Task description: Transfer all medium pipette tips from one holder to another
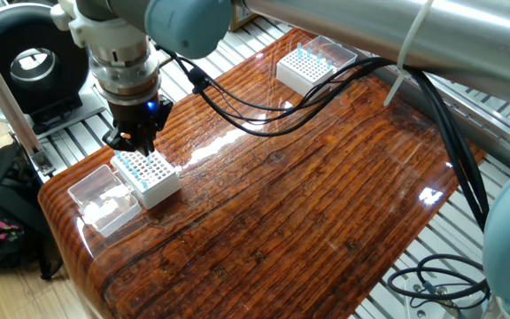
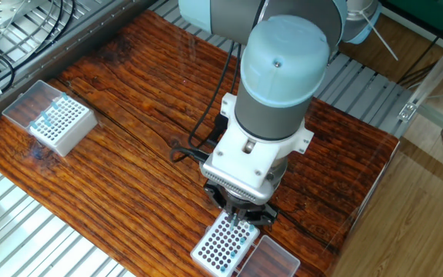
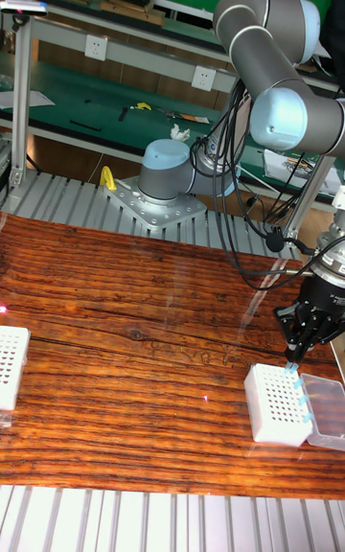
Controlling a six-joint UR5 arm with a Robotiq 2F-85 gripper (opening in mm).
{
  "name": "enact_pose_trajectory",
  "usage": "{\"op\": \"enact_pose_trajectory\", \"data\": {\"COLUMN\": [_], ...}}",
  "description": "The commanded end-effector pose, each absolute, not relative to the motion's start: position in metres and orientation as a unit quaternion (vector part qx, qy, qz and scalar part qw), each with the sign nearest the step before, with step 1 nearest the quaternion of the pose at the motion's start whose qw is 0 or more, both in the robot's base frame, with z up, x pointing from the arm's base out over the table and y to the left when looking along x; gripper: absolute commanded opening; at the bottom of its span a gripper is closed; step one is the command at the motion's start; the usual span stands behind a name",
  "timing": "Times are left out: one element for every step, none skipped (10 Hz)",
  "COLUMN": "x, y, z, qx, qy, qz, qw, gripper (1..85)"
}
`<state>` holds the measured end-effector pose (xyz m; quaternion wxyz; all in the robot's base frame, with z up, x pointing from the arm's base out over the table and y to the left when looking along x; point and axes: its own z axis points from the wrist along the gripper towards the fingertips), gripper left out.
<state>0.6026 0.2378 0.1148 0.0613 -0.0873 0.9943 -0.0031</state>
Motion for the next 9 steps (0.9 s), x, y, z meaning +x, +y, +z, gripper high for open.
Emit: {"op": "enact_pose_trajectory", "data": {"x": [0.6041, 0.6041, 0.6042, 0.6049, 0.6054, 0.6058, 0.6062, 0.6063, 0.6059], "y": [0.2389, 0.2388, 0.2388, 0.2387, 0.2388, 0.2384, 0.2380, 0.2376, 0.2372], "z": [0.1146, 0.1146, 0.1144, 0.1142, 0.1139, 0.1132, 0.1122, 0.1120, 0.1121], "qx": [-0.085, -0.085, -0.085, -0.085, -0.085, -0.085, -0.086, -0.087, -0.087], "qy": [0.994, 0.994, 0.994, 0.994, 0.994, 0.994, 0.994, 0.994, 0.994], "qz": [0.001, 0.001, 0.001, 0.001, 0.002, 0.001, 0.000, 0.000, -0.001], "qw": [0.062, 0.062, 0.062, 0.063, 0.063, 0.063, 0.063, 0.063, 0.062], "gripper": [1.3, 1.3, 1.3, 1.3, 1.3, 1.3, 1.3, 1.3, 1.3]}}
